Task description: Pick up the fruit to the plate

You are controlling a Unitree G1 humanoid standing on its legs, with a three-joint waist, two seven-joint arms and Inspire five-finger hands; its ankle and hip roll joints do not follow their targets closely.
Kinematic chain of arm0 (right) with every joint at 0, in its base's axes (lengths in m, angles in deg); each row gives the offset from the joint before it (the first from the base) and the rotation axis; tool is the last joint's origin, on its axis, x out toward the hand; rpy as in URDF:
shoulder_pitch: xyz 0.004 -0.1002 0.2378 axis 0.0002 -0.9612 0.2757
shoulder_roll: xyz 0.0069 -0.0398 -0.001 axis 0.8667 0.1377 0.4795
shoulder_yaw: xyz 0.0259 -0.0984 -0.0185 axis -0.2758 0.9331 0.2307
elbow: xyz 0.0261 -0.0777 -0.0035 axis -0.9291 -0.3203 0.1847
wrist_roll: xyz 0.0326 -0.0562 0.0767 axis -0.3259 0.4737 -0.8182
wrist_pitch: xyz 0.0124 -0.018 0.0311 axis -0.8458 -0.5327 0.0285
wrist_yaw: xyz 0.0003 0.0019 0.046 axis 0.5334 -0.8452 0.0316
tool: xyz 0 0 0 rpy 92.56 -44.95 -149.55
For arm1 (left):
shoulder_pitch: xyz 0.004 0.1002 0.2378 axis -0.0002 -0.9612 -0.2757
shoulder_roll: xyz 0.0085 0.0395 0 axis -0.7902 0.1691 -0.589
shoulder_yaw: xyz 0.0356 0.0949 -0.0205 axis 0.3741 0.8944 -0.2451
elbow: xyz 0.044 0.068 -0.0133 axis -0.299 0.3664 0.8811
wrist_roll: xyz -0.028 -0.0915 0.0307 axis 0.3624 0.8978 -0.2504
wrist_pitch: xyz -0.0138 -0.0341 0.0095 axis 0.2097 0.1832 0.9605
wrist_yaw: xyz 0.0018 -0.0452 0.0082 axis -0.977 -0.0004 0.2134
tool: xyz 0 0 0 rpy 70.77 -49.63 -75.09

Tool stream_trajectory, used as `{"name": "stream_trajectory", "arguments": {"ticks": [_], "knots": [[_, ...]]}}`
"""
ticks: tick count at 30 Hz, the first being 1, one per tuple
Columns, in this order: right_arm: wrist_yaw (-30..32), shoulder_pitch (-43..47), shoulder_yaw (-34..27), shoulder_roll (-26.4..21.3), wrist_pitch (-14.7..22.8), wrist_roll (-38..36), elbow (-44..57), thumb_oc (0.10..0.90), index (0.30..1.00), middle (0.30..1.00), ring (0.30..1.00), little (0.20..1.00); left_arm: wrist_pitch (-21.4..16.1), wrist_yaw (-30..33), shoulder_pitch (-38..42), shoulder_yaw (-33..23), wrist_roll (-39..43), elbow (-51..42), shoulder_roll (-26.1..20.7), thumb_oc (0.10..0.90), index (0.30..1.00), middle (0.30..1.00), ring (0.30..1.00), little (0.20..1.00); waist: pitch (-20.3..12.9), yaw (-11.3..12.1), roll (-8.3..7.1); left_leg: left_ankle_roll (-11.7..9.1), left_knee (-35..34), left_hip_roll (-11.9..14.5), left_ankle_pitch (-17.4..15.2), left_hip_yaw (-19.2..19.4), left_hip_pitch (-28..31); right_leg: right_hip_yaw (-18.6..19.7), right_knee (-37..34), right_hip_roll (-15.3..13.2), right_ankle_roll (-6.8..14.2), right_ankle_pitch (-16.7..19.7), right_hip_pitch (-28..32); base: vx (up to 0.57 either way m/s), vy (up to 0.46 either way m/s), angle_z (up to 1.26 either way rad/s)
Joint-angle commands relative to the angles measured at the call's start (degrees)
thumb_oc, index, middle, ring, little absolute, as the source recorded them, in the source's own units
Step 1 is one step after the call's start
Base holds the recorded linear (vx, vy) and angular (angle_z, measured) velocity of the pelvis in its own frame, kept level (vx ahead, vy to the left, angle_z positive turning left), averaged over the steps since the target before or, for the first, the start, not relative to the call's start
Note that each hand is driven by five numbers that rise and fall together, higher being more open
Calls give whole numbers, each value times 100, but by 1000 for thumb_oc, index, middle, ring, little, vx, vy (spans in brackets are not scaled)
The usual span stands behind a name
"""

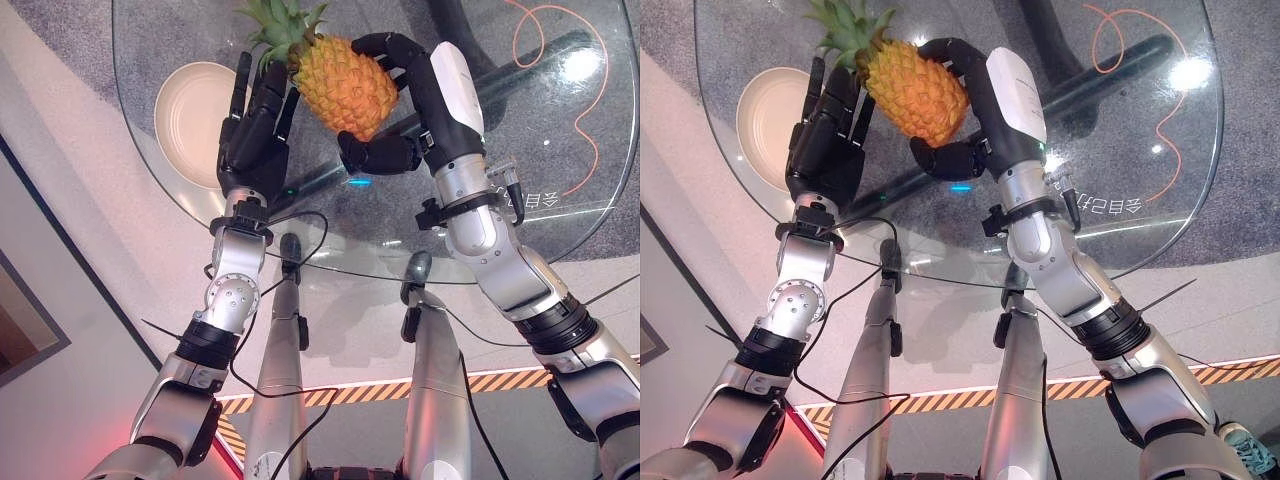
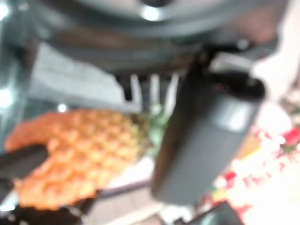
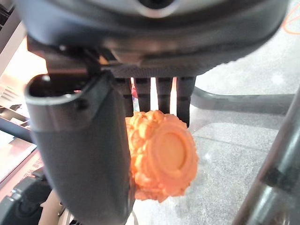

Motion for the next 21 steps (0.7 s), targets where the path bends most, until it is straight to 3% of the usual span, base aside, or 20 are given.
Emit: {"name": "stream_trajectory", "arguments": {"ticks": [1, 21], "knots": [[-119, 946, 141, 266, 546, 152, 1280, 100, 300, 300, 300, 200, -310, -205, 640, -53, -557, -738, -16, 800, 900, 900, 900, 900, -113, 41, -306, 362, 395, -446, -520, 339, 174, -482, -1799, 403, -12, 1125, 803, 0, 0, 0], [-822, 1205, 530, 170, 802, 54, 1355, 100, 300, 300, 300, 200, -382, -356, 714, 18, -532, -737, -129, 800, 900, 900, 900, 900, -113, 87, -295, 356, 429, -460, -512, 320, 157, -512, -1768, 390, -12, 1120, 791, 0, 0, 0]]}}
